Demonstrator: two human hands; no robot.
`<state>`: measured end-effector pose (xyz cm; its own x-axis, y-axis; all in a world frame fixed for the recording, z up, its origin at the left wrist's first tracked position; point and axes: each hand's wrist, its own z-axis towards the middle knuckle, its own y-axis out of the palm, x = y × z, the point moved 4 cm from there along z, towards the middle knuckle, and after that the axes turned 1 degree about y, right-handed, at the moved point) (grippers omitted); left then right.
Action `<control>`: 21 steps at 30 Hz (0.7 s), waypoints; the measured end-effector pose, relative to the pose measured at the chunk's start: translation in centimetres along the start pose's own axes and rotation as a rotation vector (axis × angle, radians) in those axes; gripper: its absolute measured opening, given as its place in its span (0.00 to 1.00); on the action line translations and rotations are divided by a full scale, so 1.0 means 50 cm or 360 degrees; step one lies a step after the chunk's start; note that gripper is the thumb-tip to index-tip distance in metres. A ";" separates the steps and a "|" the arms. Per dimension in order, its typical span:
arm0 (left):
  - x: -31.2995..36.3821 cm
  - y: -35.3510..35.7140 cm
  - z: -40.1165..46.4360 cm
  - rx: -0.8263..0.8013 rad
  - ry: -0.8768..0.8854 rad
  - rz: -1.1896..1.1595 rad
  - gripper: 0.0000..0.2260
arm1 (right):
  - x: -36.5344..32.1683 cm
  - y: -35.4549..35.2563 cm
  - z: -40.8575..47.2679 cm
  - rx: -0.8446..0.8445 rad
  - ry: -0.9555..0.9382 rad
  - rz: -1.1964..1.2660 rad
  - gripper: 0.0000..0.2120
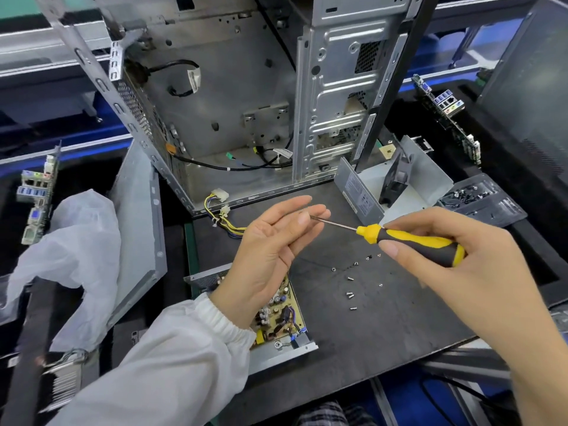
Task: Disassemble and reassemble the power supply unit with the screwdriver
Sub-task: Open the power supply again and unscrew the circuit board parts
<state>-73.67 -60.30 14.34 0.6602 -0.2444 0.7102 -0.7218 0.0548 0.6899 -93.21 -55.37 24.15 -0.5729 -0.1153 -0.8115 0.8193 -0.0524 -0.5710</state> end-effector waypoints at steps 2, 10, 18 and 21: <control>-0.004 -0.011 -0.009 -0.0061 -0.0123 0.0063 0.19 | -0.004 -0.007 -0.001 -0.0011 0.0002 -0.0021 0.05; 0.019 -0.095 -0.068 -0.0252 0.0479 0.2125 0.05 | 0.038 0.056 -0.021 -0.0707 0.0010 -0.0485 0.03; -0.010 -0.105 -0.083 -0.0351 0.0526 0.2288 0.07 | 0.064 0.130 -0.037 -0.0953 -0.0081 -0.0693 0.10; -0.010 -0.103 -0.082 -0.0354 0.0525 0.2313 0.07 | 0.060 0.135 -0.031 -0.0961 -0.0106 -0.0725 0.10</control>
<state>-69.41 -56.47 11.01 -0.5441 0.3707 0.7527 -0.7446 0.2001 -0.6368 -89.43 -54.53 17.67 -0.8334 -0.2728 -0.4807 0.3359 0.4406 -0.8325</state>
